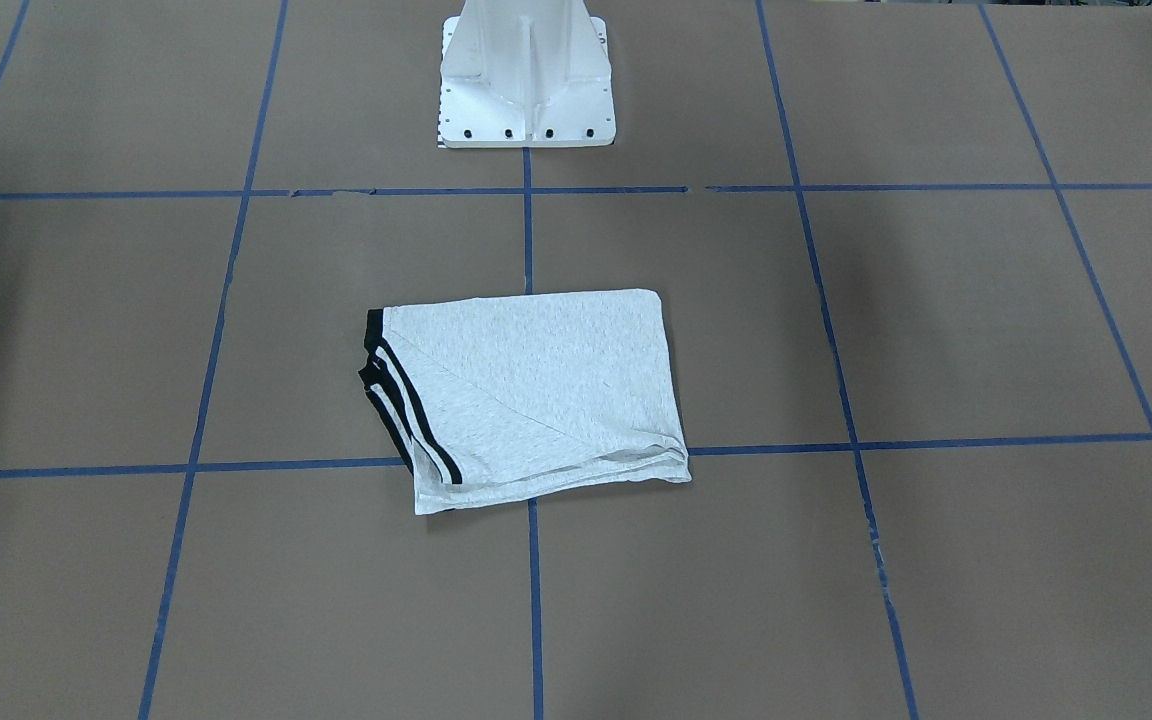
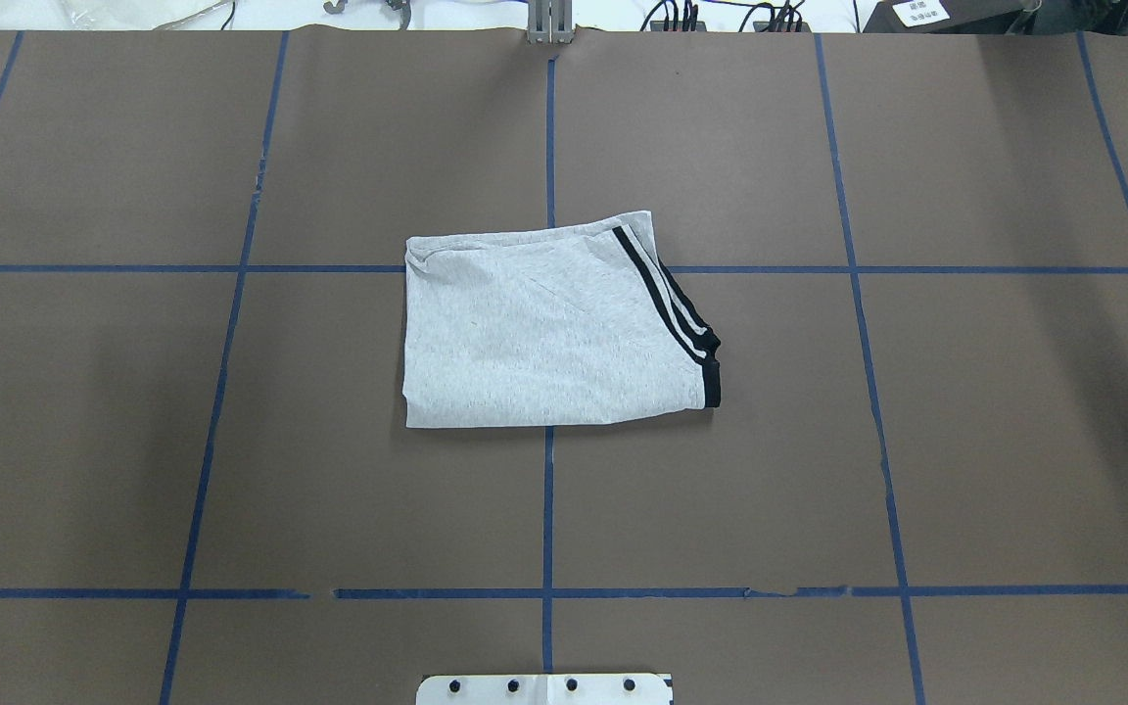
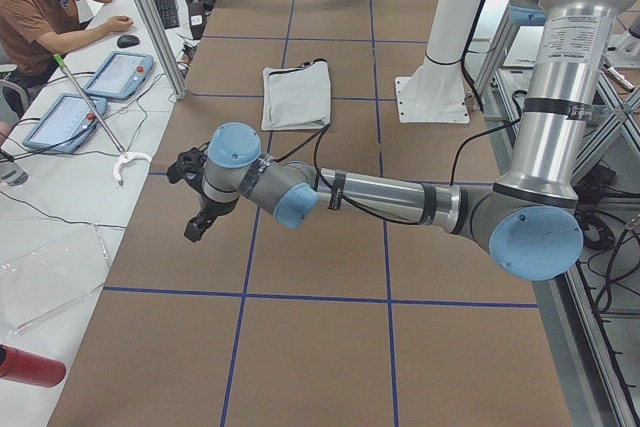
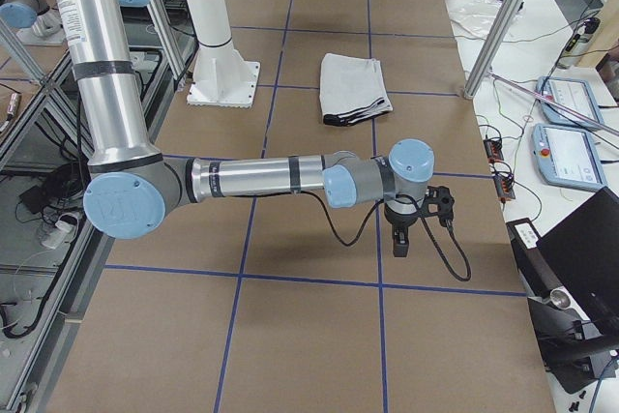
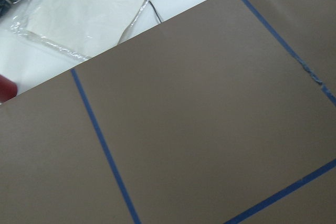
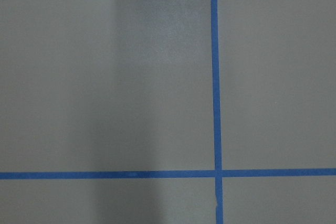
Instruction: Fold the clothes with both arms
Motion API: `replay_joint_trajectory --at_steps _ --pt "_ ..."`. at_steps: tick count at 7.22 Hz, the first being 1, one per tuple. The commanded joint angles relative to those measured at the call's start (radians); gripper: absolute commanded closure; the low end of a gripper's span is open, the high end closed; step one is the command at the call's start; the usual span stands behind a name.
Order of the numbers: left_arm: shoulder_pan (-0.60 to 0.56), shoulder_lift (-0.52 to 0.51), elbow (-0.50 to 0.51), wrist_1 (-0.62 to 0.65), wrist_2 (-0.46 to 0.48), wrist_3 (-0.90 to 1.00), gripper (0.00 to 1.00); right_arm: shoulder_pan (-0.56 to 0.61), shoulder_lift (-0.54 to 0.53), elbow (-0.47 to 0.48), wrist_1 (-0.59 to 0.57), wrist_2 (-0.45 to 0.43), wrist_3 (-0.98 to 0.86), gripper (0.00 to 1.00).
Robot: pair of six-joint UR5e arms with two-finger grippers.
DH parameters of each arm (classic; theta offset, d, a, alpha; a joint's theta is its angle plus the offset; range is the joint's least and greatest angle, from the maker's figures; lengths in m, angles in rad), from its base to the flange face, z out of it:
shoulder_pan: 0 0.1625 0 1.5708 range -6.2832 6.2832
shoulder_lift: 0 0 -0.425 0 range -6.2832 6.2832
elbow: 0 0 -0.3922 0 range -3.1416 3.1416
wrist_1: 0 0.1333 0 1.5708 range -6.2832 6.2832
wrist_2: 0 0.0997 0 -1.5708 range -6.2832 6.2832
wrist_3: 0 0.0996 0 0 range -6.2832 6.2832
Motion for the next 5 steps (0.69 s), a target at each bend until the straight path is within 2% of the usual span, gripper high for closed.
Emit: replay_joint_trajectory --at_steps 1,5 --pt "-0.007 0.017 -0.021 0.012 -0.012 -0.016 0.00 0.003 0.002 -0.004 -0.003 0.007 -0.006 0.00" --pt "-0.007 0.015 -0.024 0.012 -0.005 -0.015 0.00 0.034 -0.007 0.002 -0.002 0.014 -0.008 0.00"
